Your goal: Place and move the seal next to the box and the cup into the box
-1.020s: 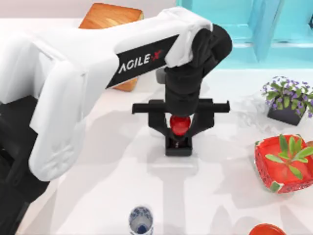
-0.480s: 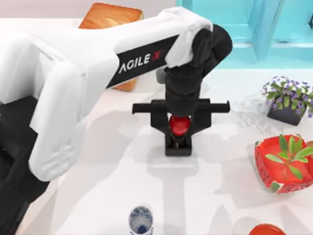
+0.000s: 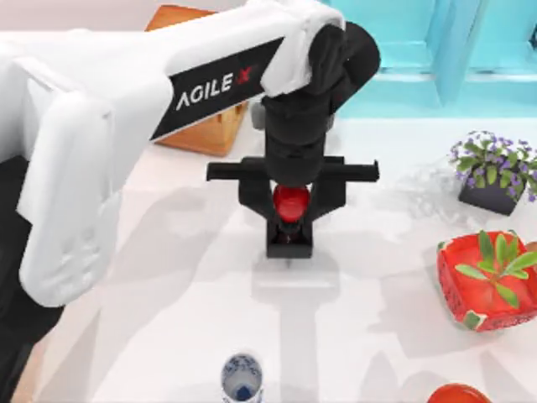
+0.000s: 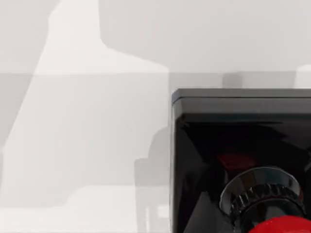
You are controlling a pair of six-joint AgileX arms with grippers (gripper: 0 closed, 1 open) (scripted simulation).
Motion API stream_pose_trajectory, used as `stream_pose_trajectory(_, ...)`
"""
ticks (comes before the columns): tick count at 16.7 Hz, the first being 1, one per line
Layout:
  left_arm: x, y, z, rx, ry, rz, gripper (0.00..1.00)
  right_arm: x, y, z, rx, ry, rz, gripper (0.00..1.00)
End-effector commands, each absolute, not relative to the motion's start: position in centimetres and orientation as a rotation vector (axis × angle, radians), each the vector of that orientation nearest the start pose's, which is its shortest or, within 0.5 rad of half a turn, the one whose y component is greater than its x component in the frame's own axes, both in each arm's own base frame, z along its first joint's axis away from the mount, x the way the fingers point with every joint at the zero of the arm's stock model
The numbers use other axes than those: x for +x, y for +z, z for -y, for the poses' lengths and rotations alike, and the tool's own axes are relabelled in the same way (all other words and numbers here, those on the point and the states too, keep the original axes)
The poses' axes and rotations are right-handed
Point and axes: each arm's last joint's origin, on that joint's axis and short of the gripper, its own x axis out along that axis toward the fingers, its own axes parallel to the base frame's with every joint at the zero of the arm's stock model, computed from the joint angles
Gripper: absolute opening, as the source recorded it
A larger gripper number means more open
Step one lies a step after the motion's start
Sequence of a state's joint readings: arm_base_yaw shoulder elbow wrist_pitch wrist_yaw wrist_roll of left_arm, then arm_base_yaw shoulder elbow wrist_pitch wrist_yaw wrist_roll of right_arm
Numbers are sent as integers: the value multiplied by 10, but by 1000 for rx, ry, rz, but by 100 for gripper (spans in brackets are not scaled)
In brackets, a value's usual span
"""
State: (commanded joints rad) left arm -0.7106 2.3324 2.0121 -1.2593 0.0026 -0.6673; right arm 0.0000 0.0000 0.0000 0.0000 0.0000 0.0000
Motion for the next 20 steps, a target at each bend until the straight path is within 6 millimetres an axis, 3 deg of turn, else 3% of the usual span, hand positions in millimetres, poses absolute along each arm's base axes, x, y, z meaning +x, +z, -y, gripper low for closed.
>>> stream_pose_trajectory(4,354,226,242,19,-20,-1568,0,106,160,1,0,0,0,100)
stream_pose_trajectory(6,352,244,222,16,-16,-1568,0,106,160,1,0,0,0,100)
stream_pose_trajectory(14,345,253,212,27,-27,-1565,0,106,160,1,0,0,0,100)
stream_pose_trajectory(20,297,268,158,31,-18,-1576,0,106,160,1,0,0,0,100)
